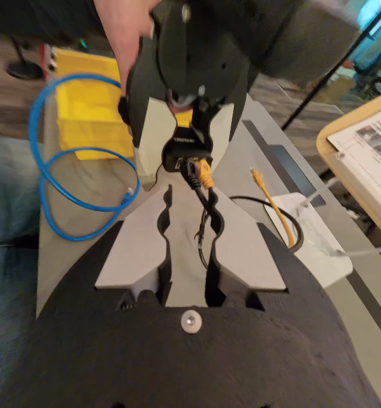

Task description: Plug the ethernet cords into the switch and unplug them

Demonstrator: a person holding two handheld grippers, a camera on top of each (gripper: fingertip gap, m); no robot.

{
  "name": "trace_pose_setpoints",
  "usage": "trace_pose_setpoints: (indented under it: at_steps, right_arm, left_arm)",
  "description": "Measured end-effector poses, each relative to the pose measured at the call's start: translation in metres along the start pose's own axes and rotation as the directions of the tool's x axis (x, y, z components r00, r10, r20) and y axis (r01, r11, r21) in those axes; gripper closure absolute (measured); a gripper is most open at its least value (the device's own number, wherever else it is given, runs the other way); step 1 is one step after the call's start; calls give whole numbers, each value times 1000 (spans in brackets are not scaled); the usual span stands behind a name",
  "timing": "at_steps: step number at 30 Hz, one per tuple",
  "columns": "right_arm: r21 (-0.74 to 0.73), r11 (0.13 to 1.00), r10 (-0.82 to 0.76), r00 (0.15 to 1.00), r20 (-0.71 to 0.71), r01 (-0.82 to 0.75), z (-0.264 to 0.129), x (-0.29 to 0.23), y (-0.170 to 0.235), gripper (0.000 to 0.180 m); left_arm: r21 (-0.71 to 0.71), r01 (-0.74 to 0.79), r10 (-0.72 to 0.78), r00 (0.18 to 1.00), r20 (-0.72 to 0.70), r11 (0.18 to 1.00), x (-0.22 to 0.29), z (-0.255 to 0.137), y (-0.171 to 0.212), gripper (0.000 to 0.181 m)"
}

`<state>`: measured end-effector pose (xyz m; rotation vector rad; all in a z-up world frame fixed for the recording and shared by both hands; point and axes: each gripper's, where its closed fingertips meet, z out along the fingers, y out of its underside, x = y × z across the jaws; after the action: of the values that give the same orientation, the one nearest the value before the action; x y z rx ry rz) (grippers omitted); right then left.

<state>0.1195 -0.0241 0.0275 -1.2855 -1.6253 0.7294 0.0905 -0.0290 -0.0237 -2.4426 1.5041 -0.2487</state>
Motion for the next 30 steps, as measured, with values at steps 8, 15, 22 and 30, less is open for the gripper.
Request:
trace_pose_setpoints:
  at_steps: [8,15,22,30]
  right_arm:
    - [172,916,347,931,114,-363,-15,-12,-2,167]
    - [142,606,706,611,358,-783,-6,-13,8,121]
    - [197,391,745,434,507,-899,15,9,0,162]
    - [141,318,727,336,599,-938,18,6,3,166]
  left_arm:
    - [7,22,-23,998,53,1000,-5,3,3,107]
    - [45,-28,20,987,157,999,-13,0,-3,107]
    - [1,-120,114,952,285,993,-8,11,-16,106]
    - [-27,-197,197,945,260,980,-8,15,-13,106]
